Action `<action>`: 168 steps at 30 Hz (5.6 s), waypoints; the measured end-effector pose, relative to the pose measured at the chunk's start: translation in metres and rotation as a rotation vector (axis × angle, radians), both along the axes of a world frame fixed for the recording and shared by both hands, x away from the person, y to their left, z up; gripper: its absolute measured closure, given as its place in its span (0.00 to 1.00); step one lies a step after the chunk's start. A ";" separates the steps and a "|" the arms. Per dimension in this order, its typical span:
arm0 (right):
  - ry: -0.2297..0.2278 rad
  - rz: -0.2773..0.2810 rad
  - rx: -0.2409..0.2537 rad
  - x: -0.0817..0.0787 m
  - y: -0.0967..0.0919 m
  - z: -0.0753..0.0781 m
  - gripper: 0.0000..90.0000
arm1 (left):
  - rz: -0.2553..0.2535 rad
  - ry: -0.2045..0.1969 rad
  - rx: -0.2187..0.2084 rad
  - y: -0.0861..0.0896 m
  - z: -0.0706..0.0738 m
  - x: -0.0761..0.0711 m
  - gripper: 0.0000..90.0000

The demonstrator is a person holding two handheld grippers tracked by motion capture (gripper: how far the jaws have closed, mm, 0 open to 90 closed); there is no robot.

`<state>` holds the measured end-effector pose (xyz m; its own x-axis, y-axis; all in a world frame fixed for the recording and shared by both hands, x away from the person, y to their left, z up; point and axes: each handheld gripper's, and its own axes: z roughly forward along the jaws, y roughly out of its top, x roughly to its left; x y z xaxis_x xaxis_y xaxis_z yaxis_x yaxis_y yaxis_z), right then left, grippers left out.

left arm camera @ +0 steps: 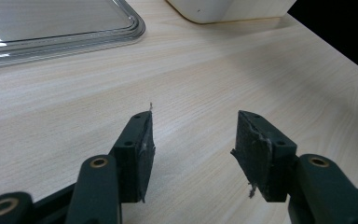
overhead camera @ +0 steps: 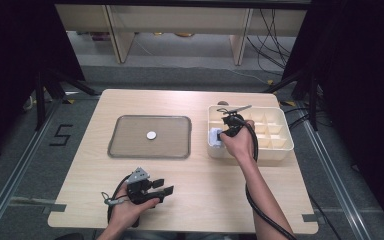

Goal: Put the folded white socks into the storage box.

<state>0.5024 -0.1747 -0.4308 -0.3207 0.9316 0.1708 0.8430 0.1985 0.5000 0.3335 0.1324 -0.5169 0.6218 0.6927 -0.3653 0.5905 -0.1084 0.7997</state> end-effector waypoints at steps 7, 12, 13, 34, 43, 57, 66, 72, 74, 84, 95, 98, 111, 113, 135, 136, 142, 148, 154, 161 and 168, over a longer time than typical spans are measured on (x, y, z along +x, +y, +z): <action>0.010 0.015 0.000 0.000 0.001 -0.002 0.96 | 0.001 0.008 -0.002 0.000 0.000 0.000 0.52; 0.019 0.027 -0.020 0.000 0.003 -0.004 0.96 | 0.003 0.004 -0.005 0.000 0.000 0.000 0.51; 0.024 0.018 -0.015 0.000 0.004 -0.005 0.96 | 0.005 0.004 -0.004 0.000 0.000 0.000 0.51; 0.035 0.015 -0.021 0.000 0.007 -0.007 0.96 | 0.002 0.006 0.000 0.000 0.000 0.000 0.51; 0.031 0.034 -0.045 -0.001 0.007 -0.008 0.97 | 0.013 -0.006 0.001 -0.001 0.000 0.000 0.52; 0.066 0.049 -0.046 0.001 0.009 -0.009 0.97 | 0.004 -0.002 0.004 -0.001 0.000 0.000 0.52; 0.078 0.048 -0.068 0.002 0.009 -0.012 0.97 | 0.004 -0.002 0.002 -0.001 0.000 0.000 0.52; 0.103 0.044 -0.053 0.003 0.010 -0.012 0.97 | 0.000 -0.001 0.001 -0.001 0.000 0.000 0.52; 0.106 0.055 -0.076 0.004 0.011 -0.013 0.97 | 0.001 -0.001 0.001 -0.001 0.000 0.000 0.52; 0.128 0.071 -0.070 0.006 0.012 -0.018 0.98 | 0.005 0.002 -0.003 0.000 0.000 0.000 0.52; 0.127 0.063 -0.042 0.004 0.006 -0.012 0.89 | 0.001 -0.008 0.005 0.001 0.000 0.000 0.52; 0.069 0.065 -0.033 -0.001 0.002 -0.001 0.73 | 0.009 -0.003 0.020 0.001 0.001 0.000 0.52; 0.009 0.060 0.036 0.011 -0.006 0.004 0.46 | 0.001 -0.007 -0.001 0.001 0.000 0.000 0.52; -0.003 0.084 -0.003 0.010 -0.005 0.003 0.56 | 0.002 -0.006 -0.001 0.001 0.000 0.000 0.52; 0.041 0.105 -0.095 0.003 0.011 -0.004 0.91 | 0.000 -0.006 -0.001 0.000 0.001 0.000 0.52; 0.072 0.082 -0.102 0.002 0.012 -0.005 0.91 | 0.002 -0.005 0.001 0.000 0.001 0.000 0.52; 0.098 0.105 -0.128 0.004 0.011 -0.010 0.92 | 0.000 -0.006 0.000 0.000 0.001 0.000 0.52; 0.107 0.120 -0.117 0.006 0.008 -0.014 0.92 | 0.001 -0.011 -0.001 0.001 0.001 0.000 0.52; 0.106 0.087 -0.092 0.004 0.006 -0.012 0.89 | 0.004 -0.012 0.002 0.001 0.001 0.000 0.52; 0.044 0.069 -0.069 -0.005 0.001 -0.007 0.76 | 0.011 -0.013 0.003 0.000 0.001 -0.001 0.51; -0.023 0.079 -0.048 -0.010 -0.001 -0.005 0.64 | 0.012 -0.015 0.003 0.000 0.001 -0.001 0.51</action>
